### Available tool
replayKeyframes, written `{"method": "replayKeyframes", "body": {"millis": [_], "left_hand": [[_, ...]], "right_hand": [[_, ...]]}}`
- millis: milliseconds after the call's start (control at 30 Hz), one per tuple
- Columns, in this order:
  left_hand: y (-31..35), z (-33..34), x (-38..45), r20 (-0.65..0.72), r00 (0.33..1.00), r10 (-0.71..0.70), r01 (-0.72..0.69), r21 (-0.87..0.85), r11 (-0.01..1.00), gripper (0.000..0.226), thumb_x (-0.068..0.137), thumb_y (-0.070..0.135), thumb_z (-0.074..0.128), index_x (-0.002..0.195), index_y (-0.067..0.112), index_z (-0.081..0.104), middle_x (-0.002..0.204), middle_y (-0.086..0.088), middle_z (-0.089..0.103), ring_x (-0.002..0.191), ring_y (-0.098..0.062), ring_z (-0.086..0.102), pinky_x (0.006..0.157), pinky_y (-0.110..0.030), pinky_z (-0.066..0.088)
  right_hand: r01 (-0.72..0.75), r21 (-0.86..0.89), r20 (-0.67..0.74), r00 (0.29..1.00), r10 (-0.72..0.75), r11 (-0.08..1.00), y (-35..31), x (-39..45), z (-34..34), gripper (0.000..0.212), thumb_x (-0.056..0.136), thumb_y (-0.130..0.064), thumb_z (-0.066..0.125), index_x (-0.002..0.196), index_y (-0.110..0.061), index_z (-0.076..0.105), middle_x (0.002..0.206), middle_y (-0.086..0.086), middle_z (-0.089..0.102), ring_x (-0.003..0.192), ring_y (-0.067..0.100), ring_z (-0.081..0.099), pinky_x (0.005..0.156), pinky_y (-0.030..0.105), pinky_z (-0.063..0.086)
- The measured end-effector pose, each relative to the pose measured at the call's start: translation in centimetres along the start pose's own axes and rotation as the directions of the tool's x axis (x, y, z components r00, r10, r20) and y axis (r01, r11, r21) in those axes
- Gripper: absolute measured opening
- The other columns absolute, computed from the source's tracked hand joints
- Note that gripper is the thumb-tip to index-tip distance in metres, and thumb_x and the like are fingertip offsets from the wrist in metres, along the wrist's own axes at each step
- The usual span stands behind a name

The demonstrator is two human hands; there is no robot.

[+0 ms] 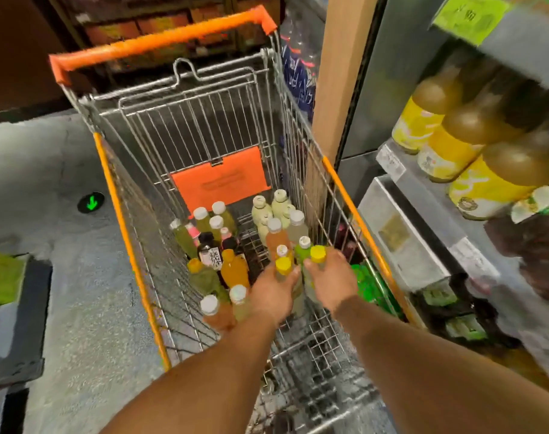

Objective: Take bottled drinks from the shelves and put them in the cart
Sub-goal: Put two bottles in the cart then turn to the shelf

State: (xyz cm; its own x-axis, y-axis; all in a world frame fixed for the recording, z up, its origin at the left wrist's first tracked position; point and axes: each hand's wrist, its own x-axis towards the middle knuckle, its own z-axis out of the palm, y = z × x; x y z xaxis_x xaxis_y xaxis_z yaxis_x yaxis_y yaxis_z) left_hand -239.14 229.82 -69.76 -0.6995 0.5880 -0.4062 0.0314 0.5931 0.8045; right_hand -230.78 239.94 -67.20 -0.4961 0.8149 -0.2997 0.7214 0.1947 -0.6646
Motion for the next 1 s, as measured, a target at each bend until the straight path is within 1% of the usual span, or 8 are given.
{"method": "replayKeyframes", "body": {"millis": [100,200,300,367,500,633,800,1000], "left_hand": [[-1.8,1.2,2.9,-0.01,1.0,-0.025,0.025,0.027,0.999,0.033,0.092,0.055,0.058,0.119,0.037,0.061,0.102,0.012,0.066,0.092,-0.016,0.059,0.077,-0.029,0.041],[-3.0,1.8,5.0,-0.023,0.999,-0.026,0.026,0.001,1.0,0.036,0.094,0.048,0.061,0.126,0.033,0.061,0.112,0.007,0.069,0.1,-0.018,0.061,0.081,-0.028,0.042],[-3.6,2.2,6.4,-0.014,1.0,-0.018,0.018,0.031,0.999,0.04,0.095,0.046,0.06,0.131,0.03,0.06,0.122,0.0,0.069,0.112,-0.025,0.062,0.093,-0.035,0.047],[-3.8,2.6,7.1,-0.008,1.0,-0.022,0.022,0.055,0.998,0.04,0.095,0.048,0.059,0.13,0.028,0.059,0.122,-0.002,0.069,0.113,-0.028,0.061,0.096,-0.038,0.048],[-4.2,3.7,7.3,0.016,1.0,-0.004,0.003,0.085,0.996,0.038,0.096,0.048,0.057,0.127,0.026,0.059,0.121,-0.002,0.069,0.113,-0.028,0.061,0.092,-0.034,0.046],[-3.9,4.2,7.6,0.023,0.999,0.032,-0.033,0.049,0.998,0.035,0.094,0.046,0.061,0.124,0.029,0.058,0.118,0.001,0.069,0.111,-0.025,0.061,0.084,-0.029,0.042],[-4.3,3.5,7.6,0.041,0.995,-0.095,0.099,-0.1,0.99,0.082,0.081,0.046,0.077,0.148,0.027,0.034,0.124,0.003,0.064,0.112,-0.023,0.061,0.098,-0.038,0.049],[-4.6,3.0,7.9,0.052,0.985,-0.166,0.171,-0.111,0.979,0.087,0.073,0.047,0.084,0.142,0.021,0.039,0.124,0.0,0.065,0.108,-0.023,0.063,0.098,-0.041,0.051]], "right_hand": [[0.012,0.028,-0.008,1.0,-0.012,1.0,1.3,3.1,2.8,0.022,0.091,-0.022,0.065,0.109,-0.007,0.064,0.111,0.017,0.066,0.105,0.033,0.062,0.089,0.034,0.045],[-0.035,0.014,-0.013,0.999,0.035,0.999,2.1,5.4,4.6,0.026,0.093,-0.027,0.062,0.111,-0.008,0.064,0.113,0.017,0.066,0.106,0.033,0.062,0.088,0.035,0.046],[-0.077,0.014,-0.027,0.997,0.077,0.997,2.5,6.8,5.7,0.03,0.094,-0.033,0.06,0.111,-0.008,0.065,0.113,0.018,0.066,0.106,0.035,0.062,0.087,0.036,0.046],[-0.084,0.011,-0.01,0.996,0.085,0.996,2.8,7.4,6.1,0.031,0.095,-0.034,0.059,0.11,-0.008,0.066,0.112,0.018,0.066,0.106,0.035,0.062,0.085,0.035,0.045],[-0.07,0.001,0.004,0.998,0.07,0.998,3.9,7.9,6.4,0.025,0.094,-0.028,0.061,0.108,-0.009,0.069,0.107,0.015,0.068,0.102,0.032,0.063,0.079,0.029,0.041],[-0.1,0.005,-0.029,0.995,0.1,0.995,4.2,8.4,6.3,0.027,0.093,-0.028,0.061,0.112,-0.009,0.061,0.109,0.015,0.064,0.105,0.034,0.06,0.084,0.033,0.043],[-0.122,-0.041,-0.084,0.989,0.118,0.992,3.7,7.9,6.2,0.059,0.086,-0.021,0.068,0.139,-0.01,0.043,0.13,0.016,0.057,0.116,0.034,0.056,0.093,0.038,0.045],[-0.087,-0.095,-0.077,0.994,0.08,0.992,2.8,7.0,5.5,0.071,0.085,-0.02,0.068,0.147,-0.011,0.036,0.138,0.015,0.051,0.124,0.032,0.052,0.098,0.036,0.043]]}}
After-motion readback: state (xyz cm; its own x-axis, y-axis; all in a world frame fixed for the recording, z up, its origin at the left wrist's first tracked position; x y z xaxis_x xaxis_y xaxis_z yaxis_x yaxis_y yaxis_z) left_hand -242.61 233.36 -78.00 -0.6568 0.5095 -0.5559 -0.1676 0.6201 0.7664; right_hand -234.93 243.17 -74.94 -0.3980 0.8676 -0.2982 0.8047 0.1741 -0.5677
